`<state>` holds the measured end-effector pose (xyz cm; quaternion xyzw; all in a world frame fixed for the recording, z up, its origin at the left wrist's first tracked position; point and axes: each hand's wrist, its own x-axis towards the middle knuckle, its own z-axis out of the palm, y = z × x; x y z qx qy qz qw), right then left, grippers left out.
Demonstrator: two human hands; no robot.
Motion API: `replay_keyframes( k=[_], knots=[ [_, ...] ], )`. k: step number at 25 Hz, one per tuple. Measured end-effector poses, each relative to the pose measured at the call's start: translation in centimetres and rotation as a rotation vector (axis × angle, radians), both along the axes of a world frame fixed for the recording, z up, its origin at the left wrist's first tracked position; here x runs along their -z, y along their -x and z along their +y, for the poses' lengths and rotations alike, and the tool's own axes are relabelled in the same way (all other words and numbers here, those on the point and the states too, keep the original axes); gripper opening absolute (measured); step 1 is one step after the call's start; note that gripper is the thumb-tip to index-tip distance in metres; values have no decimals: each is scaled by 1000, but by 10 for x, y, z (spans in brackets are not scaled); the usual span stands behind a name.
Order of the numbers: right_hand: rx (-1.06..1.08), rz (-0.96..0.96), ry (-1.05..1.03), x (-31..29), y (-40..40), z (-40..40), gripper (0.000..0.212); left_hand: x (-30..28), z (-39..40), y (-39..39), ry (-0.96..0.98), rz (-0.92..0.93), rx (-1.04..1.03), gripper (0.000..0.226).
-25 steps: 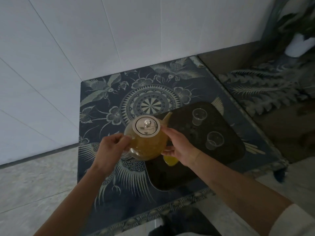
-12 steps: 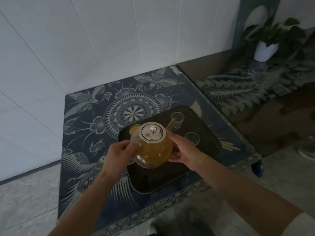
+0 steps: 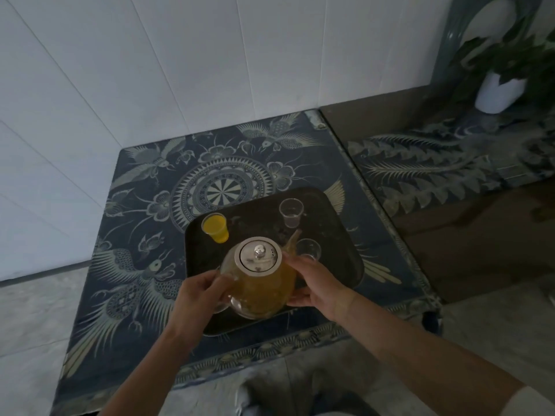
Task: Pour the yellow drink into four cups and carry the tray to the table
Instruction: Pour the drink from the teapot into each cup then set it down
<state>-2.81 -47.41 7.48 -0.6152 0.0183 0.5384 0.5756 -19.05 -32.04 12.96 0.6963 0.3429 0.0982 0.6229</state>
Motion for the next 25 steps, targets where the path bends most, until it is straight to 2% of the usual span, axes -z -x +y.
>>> replay_keyframes(
  k=[7,17,25],
  knots=[
    [-75,108,12,22,-11,-15,53,13,-33,-6,-4,92,-134,33],
    [-99,256,21,48,-14,-14,64,17,-38,-16,-76,264,-143,36],
    [-113,278,10,53,-17,-12,64,19,-32,-19,-62,286,-95,34]
  ],
)
